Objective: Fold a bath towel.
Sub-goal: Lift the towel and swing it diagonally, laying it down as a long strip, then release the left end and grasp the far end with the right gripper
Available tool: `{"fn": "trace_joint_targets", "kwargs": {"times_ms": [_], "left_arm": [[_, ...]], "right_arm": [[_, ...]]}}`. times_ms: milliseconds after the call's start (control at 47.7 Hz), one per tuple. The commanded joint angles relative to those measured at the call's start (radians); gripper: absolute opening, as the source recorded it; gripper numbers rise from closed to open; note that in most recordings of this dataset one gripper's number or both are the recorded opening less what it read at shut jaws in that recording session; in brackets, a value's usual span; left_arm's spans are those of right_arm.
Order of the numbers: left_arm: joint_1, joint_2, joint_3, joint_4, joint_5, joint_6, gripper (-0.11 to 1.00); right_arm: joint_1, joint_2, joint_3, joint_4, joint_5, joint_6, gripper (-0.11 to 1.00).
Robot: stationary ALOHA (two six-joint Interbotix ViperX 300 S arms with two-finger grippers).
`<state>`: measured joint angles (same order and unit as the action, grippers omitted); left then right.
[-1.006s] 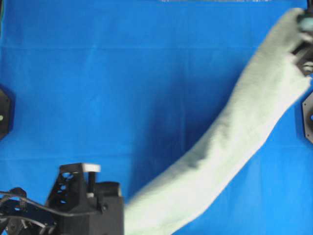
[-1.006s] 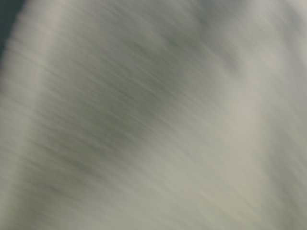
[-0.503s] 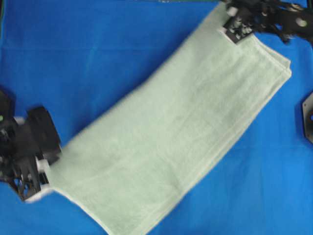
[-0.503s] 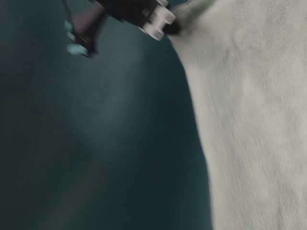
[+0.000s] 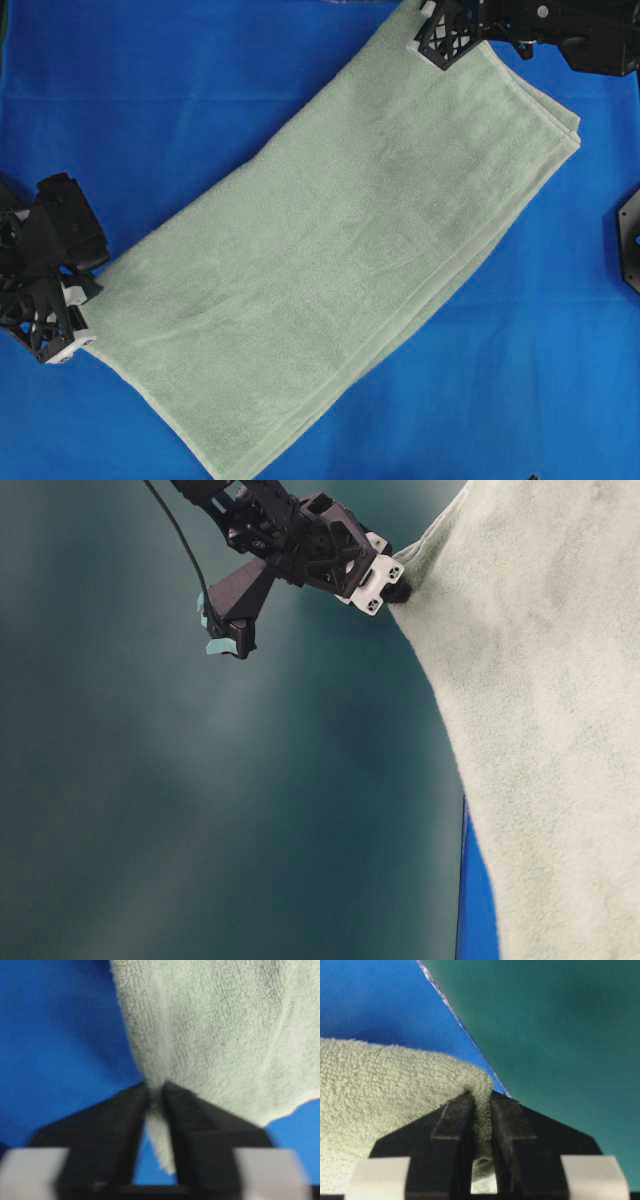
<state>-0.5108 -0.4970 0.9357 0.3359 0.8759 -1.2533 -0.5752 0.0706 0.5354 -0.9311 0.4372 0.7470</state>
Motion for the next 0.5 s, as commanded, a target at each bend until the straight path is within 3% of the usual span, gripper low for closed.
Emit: {"fn": "trace_joint_targets", "kwargs": {"times_ms": [0, 126, 210, 294, 377, 482], "left_arm": [[0.002, -0.009, -0.011, 0.002, -0.005, 0.003, 0.3], [0.011, -0.015, -0.011, 0.002, 0.002, 0.008, 0.69], [0.012, -0.028, -0.012, 0.002, 0.003, 0.015, 0.85], [0.014, -0.054, -0.015, 0.002, 0.003, 0.023, 0.85], [0.017, -0.08, -0.02, 0.002, 0.005, 0.035, 0.84], [0.037, -0.104, -0.02, 0.003, 0.005, 0.06, 0.84]], "right_arm": [[-0.009, -0.017, -0.018, 0.003, 0.0, 0.0, 0.12], [0.002, -0.026, -0.005, 0.021, 0.018, -0.006, 0.46], [0.008, -0.049, 0.014, 0.048, 0.051, -0.02, 0.66], [0.008, -0.089, 0.037, 0.12, 0.104, -0.054, 0.66], [0.008, -0.15, 0.071, 0.235, 0.183, -0.141, 0.62], [0.008, -0.224, 0.106, 0.417, 0.276, -0.279, 0.64]]}}
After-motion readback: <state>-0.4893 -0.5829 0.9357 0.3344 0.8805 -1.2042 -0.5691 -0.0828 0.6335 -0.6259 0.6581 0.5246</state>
